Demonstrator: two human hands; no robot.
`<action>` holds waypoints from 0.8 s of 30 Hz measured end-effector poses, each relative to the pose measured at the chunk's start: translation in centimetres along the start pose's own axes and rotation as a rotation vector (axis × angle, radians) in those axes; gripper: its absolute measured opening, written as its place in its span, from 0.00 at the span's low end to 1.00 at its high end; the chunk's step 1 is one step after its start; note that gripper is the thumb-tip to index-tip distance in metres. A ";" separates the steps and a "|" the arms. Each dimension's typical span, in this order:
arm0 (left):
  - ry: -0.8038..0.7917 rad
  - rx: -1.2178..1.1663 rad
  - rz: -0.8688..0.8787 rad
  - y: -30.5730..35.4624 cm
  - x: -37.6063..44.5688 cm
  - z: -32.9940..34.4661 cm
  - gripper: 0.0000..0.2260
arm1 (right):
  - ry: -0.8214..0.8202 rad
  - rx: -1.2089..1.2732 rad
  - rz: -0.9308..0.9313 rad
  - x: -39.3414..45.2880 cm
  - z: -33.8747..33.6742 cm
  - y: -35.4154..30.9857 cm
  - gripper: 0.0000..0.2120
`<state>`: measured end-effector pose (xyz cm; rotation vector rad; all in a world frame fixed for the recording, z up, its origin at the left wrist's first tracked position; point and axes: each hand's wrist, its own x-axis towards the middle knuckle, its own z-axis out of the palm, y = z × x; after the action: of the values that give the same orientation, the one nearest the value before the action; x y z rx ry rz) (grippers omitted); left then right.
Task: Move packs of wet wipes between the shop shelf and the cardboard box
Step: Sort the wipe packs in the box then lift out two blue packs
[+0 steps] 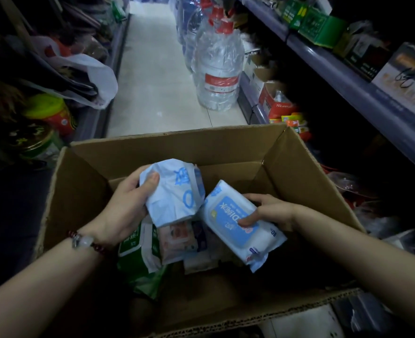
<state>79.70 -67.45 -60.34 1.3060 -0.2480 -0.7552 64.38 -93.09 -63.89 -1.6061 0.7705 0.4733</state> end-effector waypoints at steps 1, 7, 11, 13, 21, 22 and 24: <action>0.003 -0.017 0.008 -0.1 0.1 0.1 0.15 | 0.019 0.013 -0.012 -0.1 -0.1 -0.1 0.28; 0.059 -0.236 -0.041 -0.8 0.0 0.7 0.17 | 0.129 0.202 0.114 0.2 0.5 1.2 0.18; 0.056 -0.378 -0.118 -1.7 -0.2 2.0 0.18 | 0.127 0.395 0.175 0.8 1.4 1.9 0.17; -0.005 -0.382 -0.150 -1.8 -0.4 2.3 0.18 | 0.136 0.467 0.190 1.3 1.8 2.1 0.19; -0.122 -0.210 -0.321 -2.0 -1.0 3.0 0.08 | 0.317 0.550 -0.022 1.3 2.2 1.9 0.25; -0.087 -0.191 -0.337 -1.8 -0.8 3.5 0.09 | 0.346 0.543 -0.059 1.1 2.2 1.6 0.24; 0.002 -0.084 -0.385 -2.1 -0.3 3.3 0.39 | 0.349 0.541 -0.120 0.7 2.2 1.1 0.21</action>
<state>76.81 -69.99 -61.33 1.2896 0.0403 -1.0766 64.29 -91.14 -65.54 -1.2225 0.9585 -0.1091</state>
